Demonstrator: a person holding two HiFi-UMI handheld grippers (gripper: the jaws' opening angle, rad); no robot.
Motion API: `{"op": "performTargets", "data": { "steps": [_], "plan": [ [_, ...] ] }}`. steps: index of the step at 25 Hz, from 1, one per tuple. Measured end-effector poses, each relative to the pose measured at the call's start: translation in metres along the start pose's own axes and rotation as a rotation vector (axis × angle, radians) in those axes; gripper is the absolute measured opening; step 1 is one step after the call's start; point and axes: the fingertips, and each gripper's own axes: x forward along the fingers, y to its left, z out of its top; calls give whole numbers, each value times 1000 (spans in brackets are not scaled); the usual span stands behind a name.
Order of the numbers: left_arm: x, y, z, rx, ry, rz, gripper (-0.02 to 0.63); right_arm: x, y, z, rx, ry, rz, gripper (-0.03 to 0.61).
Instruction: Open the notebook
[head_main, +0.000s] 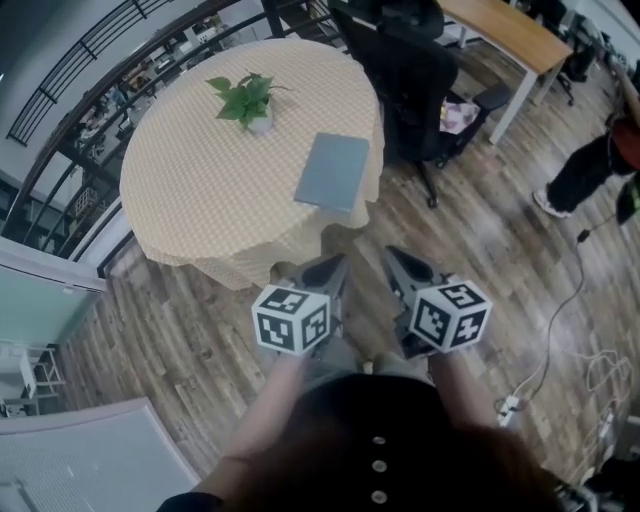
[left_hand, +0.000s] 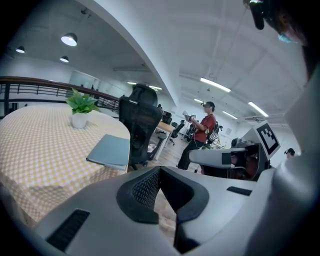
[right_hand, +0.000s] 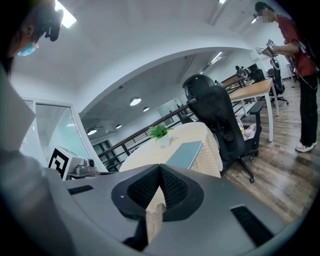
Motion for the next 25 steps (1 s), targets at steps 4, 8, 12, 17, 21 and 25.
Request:
{"op": "performTargets", "data": {
  "steps": [4, 8, 12, 17, 21, 25],
  "plan": [
    [18, 23, 27, 28, 13, -41, 9, 29, -5, 18, 12, -15, -31, 11],
    [34, 46, 52, 55, 25, -79, 9, 56, -9, 36, 14, -34, -62, 11],
    [48, 62, 73, 86, 41, -119, 9, 78, -15, 53, 24, -59, -101, 11],
    [60, 74, 86, 133, 63, -174, 9, 102, -18, 64, 31, -78, -138, 11],
    [63, 83, 92, 152, 75, -212, 9, 118, -14, 70, 33, -93, -159, 11],
    [66, 86, 93, 170, 89, -246, 9, 127, -9, 68, 29, -90, -177, 11]
  ]
}}
